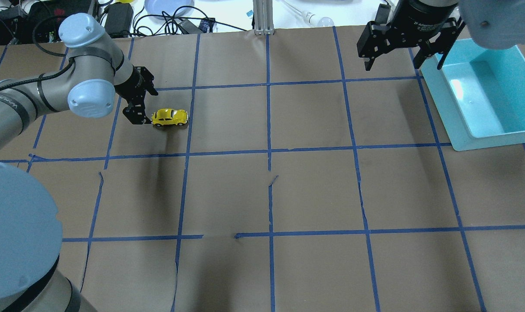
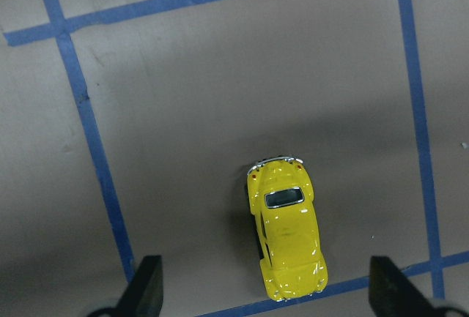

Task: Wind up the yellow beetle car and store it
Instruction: 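Lower the left gripper down over the yellow beetle car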

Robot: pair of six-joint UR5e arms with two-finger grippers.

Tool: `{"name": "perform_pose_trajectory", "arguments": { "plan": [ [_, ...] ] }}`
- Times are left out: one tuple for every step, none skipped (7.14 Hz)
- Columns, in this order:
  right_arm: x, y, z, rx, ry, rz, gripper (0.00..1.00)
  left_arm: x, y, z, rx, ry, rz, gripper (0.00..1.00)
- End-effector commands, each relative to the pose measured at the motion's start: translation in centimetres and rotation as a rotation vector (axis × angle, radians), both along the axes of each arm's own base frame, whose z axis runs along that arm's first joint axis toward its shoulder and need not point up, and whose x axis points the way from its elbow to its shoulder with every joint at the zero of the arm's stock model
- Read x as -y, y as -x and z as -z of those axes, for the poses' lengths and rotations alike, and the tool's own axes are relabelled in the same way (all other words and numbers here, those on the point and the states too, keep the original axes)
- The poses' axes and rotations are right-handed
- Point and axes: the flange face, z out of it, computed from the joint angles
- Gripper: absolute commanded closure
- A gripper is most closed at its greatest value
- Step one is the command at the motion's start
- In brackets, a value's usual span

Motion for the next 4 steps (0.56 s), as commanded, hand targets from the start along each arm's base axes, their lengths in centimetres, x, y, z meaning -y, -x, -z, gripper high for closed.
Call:
{"name": "perform_pose_trajectory", "arguments": {
  "plan": [
    [0.00,0.01,0.02,-0.001,0.000,0.000,0.00,0.44,1.05,2.69,-0.006,-0.018,-0.019,0.00],
    [0.00,-0.01,0.02,0.000,0.000,0.000,0.00,0.59,1.23,3.22,-0.006,-0.019,-0.020,0.00],
    [0.00,0.01,0.02,-0.001,0.000,0.002,0.00,0.61,1.23,3.62,-0.007,-0.025,-0.019,0.00],
    [0.00,0.01,0.02,-0.001,0.000,0.002,0.00,0.66,1.21,3.66,-0.005,-0.024,-0.010,0.00]
  ]
}}
